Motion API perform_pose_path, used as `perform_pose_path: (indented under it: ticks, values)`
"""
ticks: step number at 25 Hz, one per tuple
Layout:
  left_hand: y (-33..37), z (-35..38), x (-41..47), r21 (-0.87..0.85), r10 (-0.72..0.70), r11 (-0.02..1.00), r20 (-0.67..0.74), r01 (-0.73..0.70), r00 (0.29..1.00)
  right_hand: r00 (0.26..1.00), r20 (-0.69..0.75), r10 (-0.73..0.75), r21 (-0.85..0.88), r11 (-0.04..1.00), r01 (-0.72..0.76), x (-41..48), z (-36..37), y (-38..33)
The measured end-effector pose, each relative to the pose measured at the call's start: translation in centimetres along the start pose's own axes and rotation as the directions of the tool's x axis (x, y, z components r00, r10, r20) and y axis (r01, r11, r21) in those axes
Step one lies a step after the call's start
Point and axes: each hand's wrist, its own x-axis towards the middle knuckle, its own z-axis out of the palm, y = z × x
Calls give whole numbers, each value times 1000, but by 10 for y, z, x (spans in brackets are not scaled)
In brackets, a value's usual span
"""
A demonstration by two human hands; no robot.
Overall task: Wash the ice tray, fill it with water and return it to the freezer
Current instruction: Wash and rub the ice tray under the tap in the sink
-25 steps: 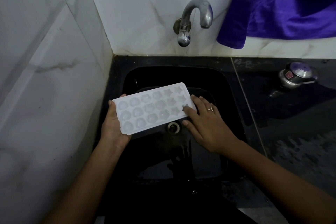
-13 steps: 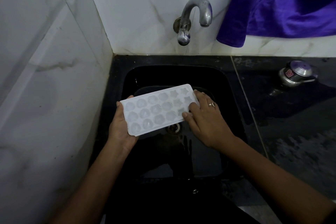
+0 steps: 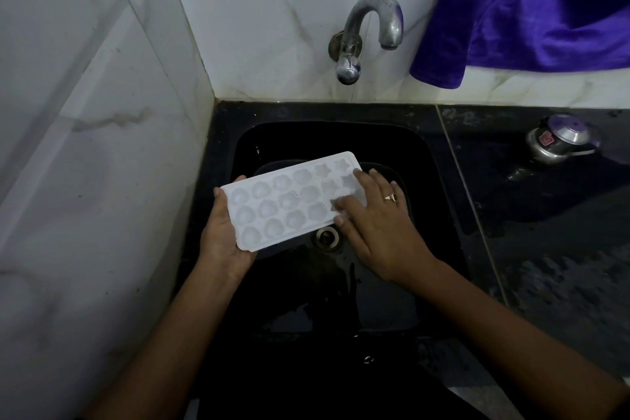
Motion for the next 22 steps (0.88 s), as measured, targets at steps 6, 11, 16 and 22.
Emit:
perform_pose_path:
  ticks: [6, 11, 16, 22]
  values:
    - [3, 1, 0, 32, -3, 999, -10, 4, 1000, 999, 7, -47, -81, 996, 47, 1, -1, 7]
    - [2, 9, -2, 18, 18, 1000, -21, -17, 1000, 998, 10, -57, -99, 993, 58, -2, 6, 2]
    - [-1, 6, -2, 28, -19, 999, -12, 19, 1000, 1000, -16, 3, -64, 998, -4, 5, 1, 1]
    - [5, 12, -6, 32, 3, 999, -13, -3, 1000, 999, -19, -34, -89, 996, 32, 4, -4, 8]
